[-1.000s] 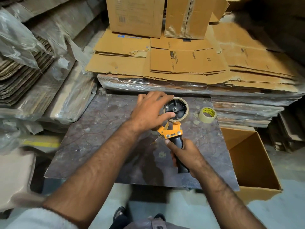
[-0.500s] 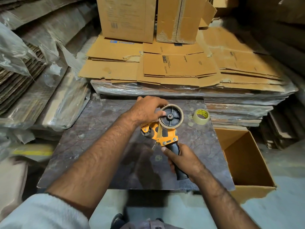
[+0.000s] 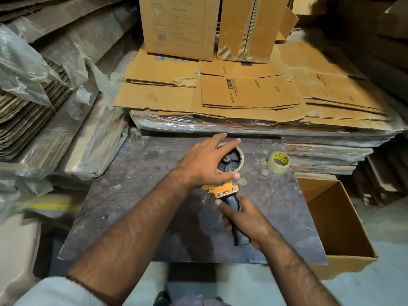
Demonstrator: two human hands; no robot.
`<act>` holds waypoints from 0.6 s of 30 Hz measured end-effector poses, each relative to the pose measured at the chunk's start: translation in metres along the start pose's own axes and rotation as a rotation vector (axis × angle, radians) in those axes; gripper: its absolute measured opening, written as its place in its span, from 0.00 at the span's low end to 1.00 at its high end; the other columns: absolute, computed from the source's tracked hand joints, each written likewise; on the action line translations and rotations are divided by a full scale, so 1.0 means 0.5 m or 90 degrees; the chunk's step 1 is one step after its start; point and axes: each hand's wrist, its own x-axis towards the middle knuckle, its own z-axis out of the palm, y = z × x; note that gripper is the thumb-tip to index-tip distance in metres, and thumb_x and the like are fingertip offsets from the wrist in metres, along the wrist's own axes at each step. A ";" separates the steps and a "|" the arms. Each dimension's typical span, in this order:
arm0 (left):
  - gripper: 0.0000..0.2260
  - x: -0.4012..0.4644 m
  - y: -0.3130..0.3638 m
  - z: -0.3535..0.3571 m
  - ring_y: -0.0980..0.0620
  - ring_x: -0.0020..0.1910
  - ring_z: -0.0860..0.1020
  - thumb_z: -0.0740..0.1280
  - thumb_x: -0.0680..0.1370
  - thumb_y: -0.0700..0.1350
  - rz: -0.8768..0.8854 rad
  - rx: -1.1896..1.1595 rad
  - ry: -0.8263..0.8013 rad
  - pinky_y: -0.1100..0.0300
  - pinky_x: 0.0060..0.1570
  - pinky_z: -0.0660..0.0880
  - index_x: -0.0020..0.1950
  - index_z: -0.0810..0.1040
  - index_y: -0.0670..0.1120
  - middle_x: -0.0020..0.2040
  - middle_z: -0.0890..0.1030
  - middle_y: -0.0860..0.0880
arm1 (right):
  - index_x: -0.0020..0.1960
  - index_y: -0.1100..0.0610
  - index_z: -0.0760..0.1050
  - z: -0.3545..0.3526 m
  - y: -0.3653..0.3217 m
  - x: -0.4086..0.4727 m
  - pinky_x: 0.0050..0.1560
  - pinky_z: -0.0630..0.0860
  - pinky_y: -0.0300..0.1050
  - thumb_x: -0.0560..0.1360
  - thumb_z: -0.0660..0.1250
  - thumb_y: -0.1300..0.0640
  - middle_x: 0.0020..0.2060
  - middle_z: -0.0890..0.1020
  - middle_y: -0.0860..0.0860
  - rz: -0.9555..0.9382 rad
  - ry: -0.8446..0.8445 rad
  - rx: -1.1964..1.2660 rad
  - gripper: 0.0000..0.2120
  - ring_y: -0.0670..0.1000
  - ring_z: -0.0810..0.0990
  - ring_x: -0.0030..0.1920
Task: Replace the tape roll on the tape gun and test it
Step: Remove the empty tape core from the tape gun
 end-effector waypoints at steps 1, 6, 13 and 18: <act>0.42 -0.003 -0.005 0.003 0.43 0.73 0.67 0.64 0.72 0.72 -0.010 0.013 0.026 0.45 0.70 0.65 0.81 0.55 0.58 0.79 0.61 0.45 | 0.50 0.67 0.74 0.005 -0.004 0.004 0.26 0.72 0.44 0.78 0.71 0.52 0.30 0.75 0.57 0.005 0.004 0.021 0.17 0.51 0.73 0.24; 0.41 0.000 -0.031 0.001 0.44 0.67 0.72 0.69 0.72 0.68 -0.010 0.011 0.050 0.47 0.73 0.62 0.80 0.62 0.52 0.67 0.73 0.47 | 0.45 0.60 0.73 0.037 -0.014 0.021 0.27 0.72 0.44 0.77 0.71 0.51 0.28 0.75 0.56 0.016 0.005 0.056 0.13 0.52 0.72 0.24; 0.38 0.044 -0.111 -0.032 0.52 0.67 0.71 0.71 0.68 0.63 0.153 -0.063 -0.092 0.47 0.70 0.64 0.77 0.65 0.58 0.68 0.73 0.55 | 0.45 0.60 0.74 0.072 -0.006 0.025 0.28 0.73 0.45 0.77 0.72 0.49 0.29 0.76 0.55 0.025 0.032 0.060 0.15 0.52 0.73 0.25; 0.36 0.031 -0.110 0.013 0.50 0.74 0.68 0.69 0.73 0.61 0.130 -0.162 -0.053 0.41 0.74 0.62 0.79 0.63 0.55 0.75 0.71 0.51 | 0.46 0.60 0.74 0.077 0.026 0.017 0.26 0.72 0.44 0.77 0.71 0.50 0.29 0.76 0.55 0.053 0.085 0.099 0.14 0.52 0.73 0.25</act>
